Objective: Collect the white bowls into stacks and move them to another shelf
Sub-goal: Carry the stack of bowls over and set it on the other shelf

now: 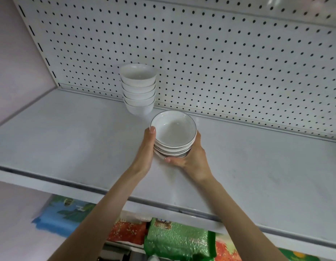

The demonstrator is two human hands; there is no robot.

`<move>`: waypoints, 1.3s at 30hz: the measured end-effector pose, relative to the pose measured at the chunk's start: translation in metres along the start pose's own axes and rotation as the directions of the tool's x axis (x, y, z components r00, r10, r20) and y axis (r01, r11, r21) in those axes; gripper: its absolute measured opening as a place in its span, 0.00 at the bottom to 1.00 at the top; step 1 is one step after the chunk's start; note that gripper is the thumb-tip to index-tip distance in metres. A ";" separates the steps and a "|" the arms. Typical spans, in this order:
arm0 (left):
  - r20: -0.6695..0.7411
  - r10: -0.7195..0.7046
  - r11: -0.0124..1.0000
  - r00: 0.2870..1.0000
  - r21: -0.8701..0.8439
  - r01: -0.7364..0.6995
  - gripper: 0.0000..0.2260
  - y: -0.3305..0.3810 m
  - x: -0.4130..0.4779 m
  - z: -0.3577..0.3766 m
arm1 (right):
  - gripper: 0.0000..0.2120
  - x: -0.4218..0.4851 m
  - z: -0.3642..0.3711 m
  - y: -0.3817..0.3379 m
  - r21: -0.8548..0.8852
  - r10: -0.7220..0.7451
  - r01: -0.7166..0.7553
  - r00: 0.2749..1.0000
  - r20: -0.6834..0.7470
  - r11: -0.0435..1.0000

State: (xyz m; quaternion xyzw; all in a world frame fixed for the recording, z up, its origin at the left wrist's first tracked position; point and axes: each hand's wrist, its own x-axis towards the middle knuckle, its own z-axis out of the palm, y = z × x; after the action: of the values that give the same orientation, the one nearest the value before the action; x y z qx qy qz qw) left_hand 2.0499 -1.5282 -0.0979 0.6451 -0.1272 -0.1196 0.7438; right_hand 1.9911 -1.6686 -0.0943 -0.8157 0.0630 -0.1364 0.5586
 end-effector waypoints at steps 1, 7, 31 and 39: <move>0.010 -0.012 1.000 1.000 0.003 0.012 0.42 0.002 0.005 0.000 | 0.48 0.005 0.000 0.002 -0.010 0.004 -0.004 1.000 -0.012 1.000; 0.010 -0.106 0.991 0.994 0.083 0.104 0.40 0.022 0.040 0.003 | 0.48 0.040 0.002 0.011 -0.020 0.006 -0.008 0.998 -0.061 1.000; 0.086 0.066 0.157 0.994 0.983 -0.096 0.51 0.005 -0.019 -0.088 | 0.48 0.132 0.003 0.022 -0.068 0.054 -0.062 0.992 -0.115 0.996; 0.062 0.121 0.092 0.991 0.993 -0.074 0.48 0.028 -0.079 -0.120 | 0.57 0.086 -0.015 -0.017 -0.276 0.090 -0.110 0.992 -0.083 0.955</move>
State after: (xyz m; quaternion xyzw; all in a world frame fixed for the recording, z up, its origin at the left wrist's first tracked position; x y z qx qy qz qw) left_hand 2.0176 -1.3856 -0.0896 0.9691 -0.2036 0.0572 0.1269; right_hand 2.0680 -1.6979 -0.0603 -0.8771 0.1422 -0.1258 0.4411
